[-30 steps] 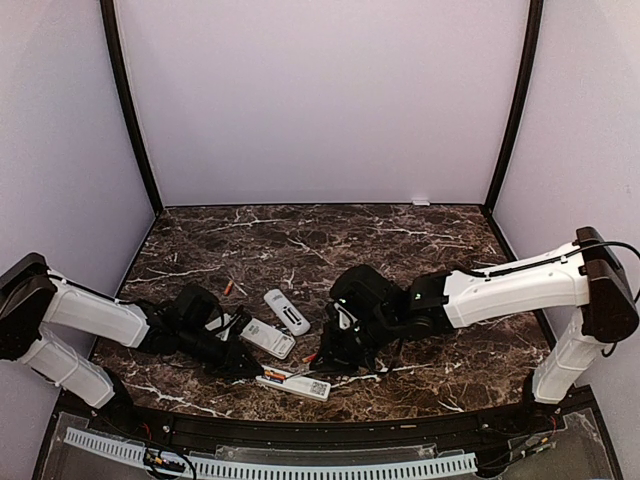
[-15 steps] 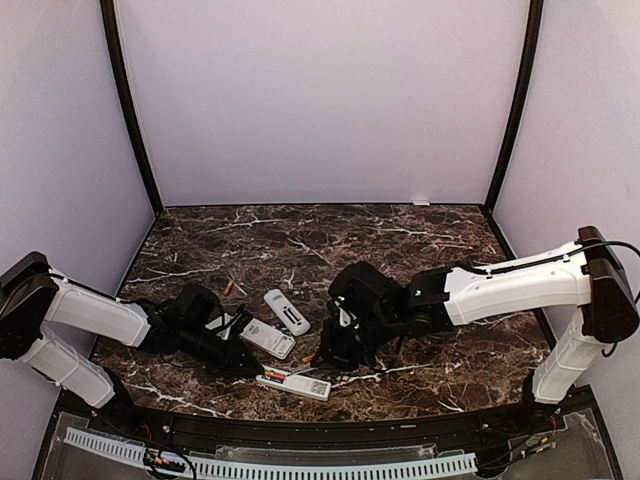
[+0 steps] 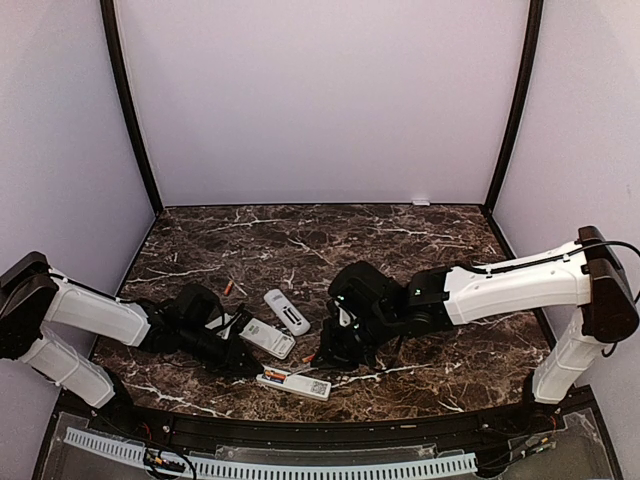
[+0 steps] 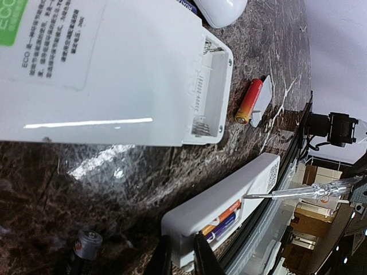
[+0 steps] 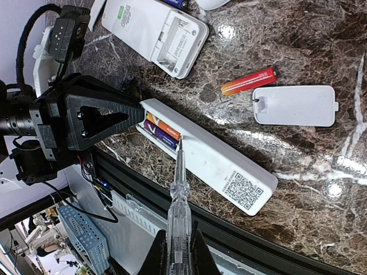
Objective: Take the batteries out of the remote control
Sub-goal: Remove the battery from the remote control without the battery cover.
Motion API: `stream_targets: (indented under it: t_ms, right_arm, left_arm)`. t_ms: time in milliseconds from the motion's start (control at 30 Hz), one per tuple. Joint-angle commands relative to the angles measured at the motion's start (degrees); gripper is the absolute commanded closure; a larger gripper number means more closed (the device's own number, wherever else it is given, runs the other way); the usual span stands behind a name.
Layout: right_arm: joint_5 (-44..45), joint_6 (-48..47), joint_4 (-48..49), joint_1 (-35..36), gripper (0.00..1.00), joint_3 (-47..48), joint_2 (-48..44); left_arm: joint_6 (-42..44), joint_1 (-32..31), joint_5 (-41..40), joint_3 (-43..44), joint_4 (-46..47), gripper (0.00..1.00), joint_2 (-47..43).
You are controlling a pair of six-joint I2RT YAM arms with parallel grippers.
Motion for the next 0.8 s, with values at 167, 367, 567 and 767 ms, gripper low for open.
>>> stream_targets:
  t_ms: [167, 367, 567, 767]
  right_arm:
    - [1.0, -0.6, -3.82, 0.83, 1.0, 2.22, 0.1]
    - [2.25, 0.09, -5.38, 1.3, 1.0, 2.45, -0.69]
    - [2.27, 0.45, -5.56, 1.59, 1.0, 2.48, -0.94]
    - [2.45, 0.84, -5.64, 1.97, 1.0, 2.51, -1.23]
  left_arm:
    - [0.51, -1.31, 0.3, -0.45, -2.22, 0.86, -0.2]
    - [-0.22, -1.99, 1.21, -0.62, -1.93, 0.86, -0.27]
    - [-2.73, -3.97, 2.35, -0.9, 0.0, 0.86, -0.16]
    - [-4.19, -5.8, 1.88, -0.92, -0.17, 0.86, -0.72]
